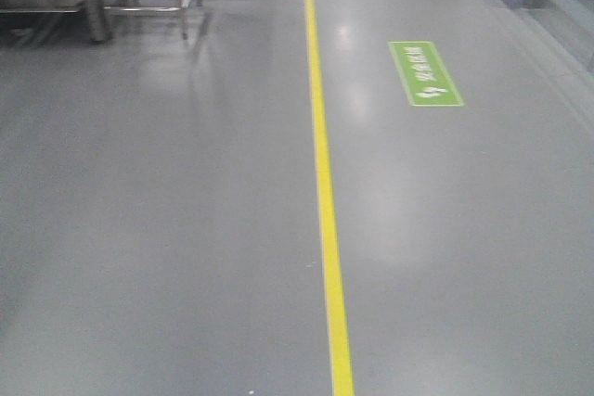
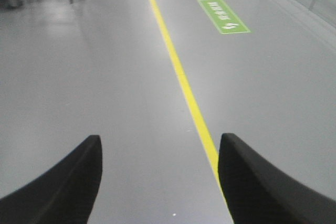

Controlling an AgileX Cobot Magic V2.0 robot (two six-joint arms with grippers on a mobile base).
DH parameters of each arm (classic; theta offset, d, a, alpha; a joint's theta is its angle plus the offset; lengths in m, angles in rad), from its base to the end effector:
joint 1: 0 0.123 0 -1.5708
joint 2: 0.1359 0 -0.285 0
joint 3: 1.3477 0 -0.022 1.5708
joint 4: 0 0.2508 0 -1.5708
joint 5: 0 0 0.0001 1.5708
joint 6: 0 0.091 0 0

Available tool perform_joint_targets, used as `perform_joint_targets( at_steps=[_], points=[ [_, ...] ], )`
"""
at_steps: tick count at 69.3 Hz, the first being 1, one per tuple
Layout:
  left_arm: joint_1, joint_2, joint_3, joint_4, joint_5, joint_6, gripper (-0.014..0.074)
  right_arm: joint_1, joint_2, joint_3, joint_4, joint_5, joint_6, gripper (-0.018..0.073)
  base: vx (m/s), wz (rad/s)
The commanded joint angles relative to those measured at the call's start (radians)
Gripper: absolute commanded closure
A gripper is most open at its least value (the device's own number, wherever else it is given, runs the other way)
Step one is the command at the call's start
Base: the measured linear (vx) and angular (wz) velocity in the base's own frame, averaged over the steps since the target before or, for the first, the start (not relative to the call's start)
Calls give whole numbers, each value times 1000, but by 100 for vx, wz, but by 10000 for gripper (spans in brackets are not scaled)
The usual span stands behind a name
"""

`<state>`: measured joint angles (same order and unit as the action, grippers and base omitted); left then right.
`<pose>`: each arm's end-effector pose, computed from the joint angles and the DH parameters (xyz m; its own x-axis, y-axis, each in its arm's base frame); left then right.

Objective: Move and align brake pads A on conveyor
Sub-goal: 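Drive the base along the yellow floor line across the hall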

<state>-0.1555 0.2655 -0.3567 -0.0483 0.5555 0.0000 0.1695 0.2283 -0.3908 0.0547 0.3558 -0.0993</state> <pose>0.0640 -0.0124 0.2670 -0.3703 0.0165 -0.9288 0.1632 0.9855 -0.0475 0.0606 0.0121 0.2981 -0.0948 -0.0649 -0.9934 -0.1921 0.9803 -0.0457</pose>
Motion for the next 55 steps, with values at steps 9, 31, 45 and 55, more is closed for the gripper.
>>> perform_joint_targets(
  at_steps=[9,31,45,55],
  points=[
    [-4,8,-26,-6,-67,-7,150,-7,11,-25,-5,-73,-9,106,3,-49],
    [-4,8,-26,-6,-67,-7,150,-7,11,-25,-5,-73,-9,106,13,-29],
    [-4,8,-26,-6,-67,-7,150,-7,11,-25,-5,-73,-9,106,24,-21],
    [-4,8,-26,-6,-67,-7,150,-7,11,-25,-5,-73,-9,106,34,-5]
  ],
)
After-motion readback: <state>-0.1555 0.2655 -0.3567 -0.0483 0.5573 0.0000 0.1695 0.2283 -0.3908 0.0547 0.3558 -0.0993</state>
